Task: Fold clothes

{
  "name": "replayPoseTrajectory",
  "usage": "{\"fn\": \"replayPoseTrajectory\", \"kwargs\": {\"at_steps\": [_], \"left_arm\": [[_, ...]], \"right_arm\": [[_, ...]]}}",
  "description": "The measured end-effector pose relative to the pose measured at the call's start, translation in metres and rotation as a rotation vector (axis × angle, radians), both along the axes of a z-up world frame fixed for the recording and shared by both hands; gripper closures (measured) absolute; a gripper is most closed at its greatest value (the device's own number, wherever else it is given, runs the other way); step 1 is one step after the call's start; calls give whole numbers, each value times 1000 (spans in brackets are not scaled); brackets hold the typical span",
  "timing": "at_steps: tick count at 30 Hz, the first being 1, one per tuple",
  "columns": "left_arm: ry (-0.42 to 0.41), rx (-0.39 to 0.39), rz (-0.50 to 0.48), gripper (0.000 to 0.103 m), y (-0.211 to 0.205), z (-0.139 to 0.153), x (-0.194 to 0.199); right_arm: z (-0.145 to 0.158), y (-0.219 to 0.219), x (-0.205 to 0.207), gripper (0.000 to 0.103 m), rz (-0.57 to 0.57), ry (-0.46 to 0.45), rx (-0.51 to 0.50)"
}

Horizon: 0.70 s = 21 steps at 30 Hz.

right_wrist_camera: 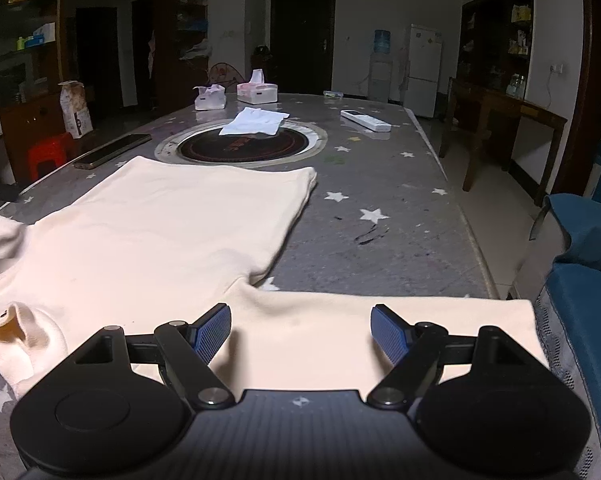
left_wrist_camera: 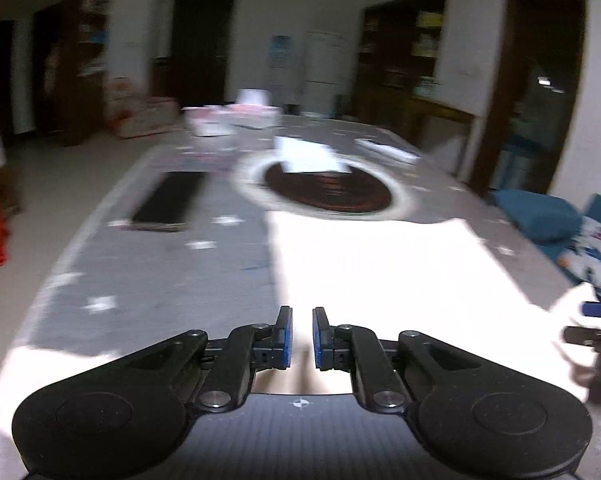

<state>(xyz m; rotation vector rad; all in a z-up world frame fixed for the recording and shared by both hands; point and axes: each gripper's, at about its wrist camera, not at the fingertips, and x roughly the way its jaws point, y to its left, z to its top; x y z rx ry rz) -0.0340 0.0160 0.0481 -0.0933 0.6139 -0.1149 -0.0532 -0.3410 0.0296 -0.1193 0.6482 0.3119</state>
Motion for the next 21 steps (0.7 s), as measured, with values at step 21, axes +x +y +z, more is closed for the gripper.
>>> {"fn": "replayPoseTrajectory", "kwargs": {"at_steps": [21], "left_arm": [[46,74,-47,92,-26,-20,-1]], "right_arm": [[2,5,-28,24,68,12,4]]}}
